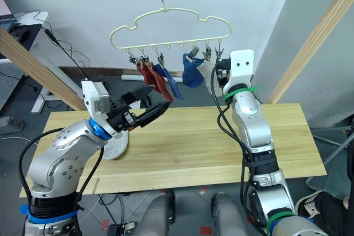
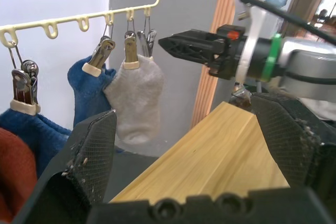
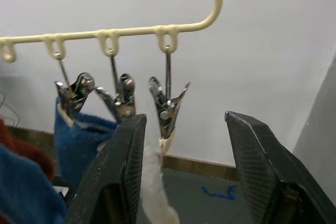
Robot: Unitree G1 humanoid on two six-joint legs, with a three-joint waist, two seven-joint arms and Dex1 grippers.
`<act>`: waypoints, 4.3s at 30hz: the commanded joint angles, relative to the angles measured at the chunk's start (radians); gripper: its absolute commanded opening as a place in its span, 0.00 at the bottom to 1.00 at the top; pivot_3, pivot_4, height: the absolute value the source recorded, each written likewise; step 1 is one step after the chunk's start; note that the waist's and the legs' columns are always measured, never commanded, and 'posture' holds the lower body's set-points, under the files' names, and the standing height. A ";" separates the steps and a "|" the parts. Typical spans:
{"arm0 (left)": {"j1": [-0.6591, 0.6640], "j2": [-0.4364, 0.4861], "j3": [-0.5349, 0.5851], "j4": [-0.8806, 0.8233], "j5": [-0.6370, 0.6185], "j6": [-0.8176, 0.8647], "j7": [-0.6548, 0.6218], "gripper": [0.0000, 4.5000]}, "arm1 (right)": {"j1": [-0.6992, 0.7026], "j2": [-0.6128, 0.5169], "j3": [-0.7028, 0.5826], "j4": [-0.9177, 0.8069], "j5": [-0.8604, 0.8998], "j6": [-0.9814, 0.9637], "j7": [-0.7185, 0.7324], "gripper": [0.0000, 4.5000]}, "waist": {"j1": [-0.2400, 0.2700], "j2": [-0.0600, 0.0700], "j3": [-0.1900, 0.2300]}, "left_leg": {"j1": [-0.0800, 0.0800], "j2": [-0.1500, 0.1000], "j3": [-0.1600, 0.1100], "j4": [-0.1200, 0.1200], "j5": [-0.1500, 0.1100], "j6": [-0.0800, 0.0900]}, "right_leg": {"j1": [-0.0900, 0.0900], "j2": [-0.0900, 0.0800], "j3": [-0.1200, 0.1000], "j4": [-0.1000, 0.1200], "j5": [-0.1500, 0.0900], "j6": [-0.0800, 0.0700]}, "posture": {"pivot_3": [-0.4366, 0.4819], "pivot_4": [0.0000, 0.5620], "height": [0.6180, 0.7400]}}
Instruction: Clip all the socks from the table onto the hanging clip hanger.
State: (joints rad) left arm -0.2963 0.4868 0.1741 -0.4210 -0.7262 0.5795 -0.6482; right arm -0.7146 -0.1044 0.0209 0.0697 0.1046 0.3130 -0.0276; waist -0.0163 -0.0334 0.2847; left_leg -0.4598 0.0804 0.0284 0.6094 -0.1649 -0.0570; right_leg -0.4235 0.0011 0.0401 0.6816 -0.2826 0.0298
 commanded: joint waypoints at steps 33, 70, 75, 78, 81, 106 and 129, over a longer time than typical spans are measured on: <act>0.021 0.008 0.003 -0.073 -0.011 -0.015 0.010 1.00 | -0.157 0.068 -0.053 0.219 -0.057 -0.135 -0.065 0.55 | 0.016 0.000 0.000 | 0.000 0.000 0.000 0.000 0.000 0.000 | 0.000 0.000 0.000 0.000 0.000 0.000 | 0.58 0.53 1.00; 0.043 0.012 -0.001 -0.086 0.000 -0.027 0.029 1.00 | -0.222 0.104 -0.076 0.326 -0.044 -0.205 -0.057 0.19 | 0.018 0.001 0.000 | 0.000 0.000 0.000 0.000 0.000 0.000 | 0.000 0.000 0.000 0.000 0.000 0.000 | 0.61 0.51 1.00; 0.048 0.011 -0.002 -0.091 -0.002 -0.027 0.031 1.00 | -0.225 0.107 -0.078 0.331 -0.043 -0.206 -0.052 0.00 | 0.018 0.001 0.000 | 0.000 0.000 0.000 0.000 0.000 0.000 | 0.000 0.000 0.000 0.000 0.000 0.000 | 0.61 0.51 1.00; 0.048 0.011 -0.003 -0.090 -0.002 -0.028 0.033 1.00 | -0.224 0.101 -0.081 0.326 -0.043 -0.202 -0.046 0.00 | 0.018 0.001 0.000 | 0.000 0.000 0.000 0.000 0.000 0.000 | 0.000 0.000 0.000 0.000 0.000 0.000 | 0.60 0.51 1.00; 0.064 0.008 0.009 -0.056 0.025 -0.022 0.071 1.00 | -0.212 0.071 -0.089 0.287 -0.027 -0.151 -0.007 0.00 | 0.018 0.001 0.000 | 0.000 0.000 0.000 0.000 0.000 0.000 | 0.000 0.000 0.000 0.000 0.000 0.000 | 0.60 0.52 1.00; -0.215 0.071 -0.121 1.182 0.634 -0.405 0.160 1.00 | -0.180 -0.214 -0.072 -0.096 0.216 0.529 0.422 0.00 | 0.014 0.004 0.003 | 0.002 0.000 0.002 -0.001 0.000 0.001 | 0.000 0.000 0.000 0.001 0.000 0.000 | 0.48 0.56 1.00; -0.123 0.039 -0.075 0.896 0.542 -0.221 -0.017 0.00 | -0.177 -0.223 -0.143 -0.117 0.290 0.640 0.413 0.00 | 0.014 0.004 0.003 | 0.005 0.000 0.003 -0.001 0.000 0.001 | 0.002 -0.001 0.001 0.001 0.000 0.000 | 0.51 0.52 1.00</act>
State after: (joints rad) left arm -0.4340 0.5230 0.1088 0.5459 -0.1631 0.3444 -0.6396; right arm -0.8774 -0.3209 -0.0780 -0.0242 0.3593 0.9224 0.3857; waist -0.0021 -0.0294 0.2878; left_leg -0.4549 0.0803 0.0315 0.6086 -0.1654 -0.0563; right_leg -0.4212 -0.0001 0.0411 0.6827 -0.2828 0.0294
